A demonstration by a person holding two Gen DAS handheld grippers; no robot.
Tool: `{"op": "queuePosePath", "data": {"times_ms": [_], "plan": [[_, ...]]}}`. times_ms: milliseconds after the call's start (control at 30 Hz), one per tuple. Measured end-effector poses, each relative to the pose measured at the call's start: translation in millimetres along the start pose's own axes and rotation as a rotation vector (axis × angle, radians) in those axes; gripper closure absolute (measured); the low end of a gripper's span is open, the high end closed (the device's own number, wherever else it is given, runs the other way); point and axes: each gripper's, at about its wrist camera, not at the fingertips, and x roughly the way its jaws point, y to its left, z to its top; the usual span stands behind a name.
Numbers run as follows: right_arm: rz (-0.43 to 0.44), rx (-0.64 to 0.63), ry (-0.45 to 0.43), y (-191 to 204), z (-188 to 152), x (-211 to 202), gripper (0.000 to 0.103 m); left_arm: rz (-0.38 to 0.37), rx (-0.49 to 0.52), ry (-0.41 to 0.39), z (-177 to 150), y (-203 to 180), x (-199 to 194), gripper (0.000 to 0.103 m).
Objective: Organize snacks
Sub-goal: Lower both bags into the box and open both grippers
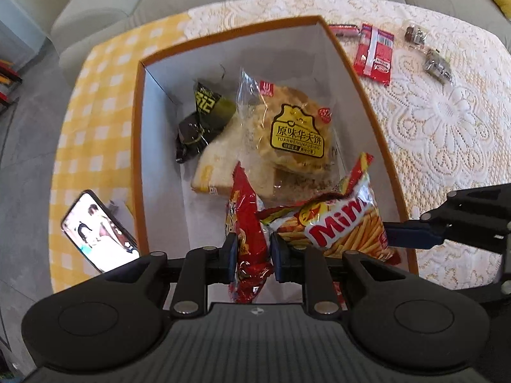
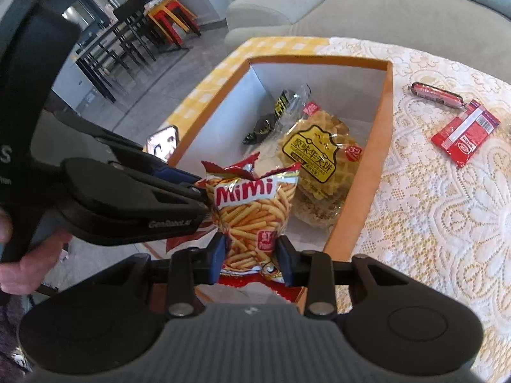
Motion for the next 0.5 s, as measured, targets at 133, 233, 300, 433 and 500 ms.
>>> {"op": "queuePosePath", "data": {"times_ms": [133, 233, 300, 433, 500], "plan": [[-0.042, -0.025, 0.009, 0.4, 1.2, 8.9, 0.069, 0.008, 0.015, 0.024, 3.1, -1.0, 8.4, 0.080], [-0.028, -0.019, 0.008, -0.1, 1.7, 11.5, 0.069, 0.014, 0.020, 0.033, 3.9, -1.8, 10.8, 0.079], [-0.031, -0.019, 0.004, 0.1, 2.1, 11.1, 0.069, 0.012, 0.016, 0.037, 4.7, -1.7, 11.5, 0.079], [-0.034, -0.021, -0.006, -1.0, 2.8, 10.5, 0.062, 0.012, 0.024, 0.025, 5.2, -4.3, 8.1, 0.070], [-0.033, -0.018, -0.011, -1.9, 2.3, 8.7, 0.061, 0.019, 0.030, 0.009, 5.6, -6.1, 4.7, 0.065]]}}
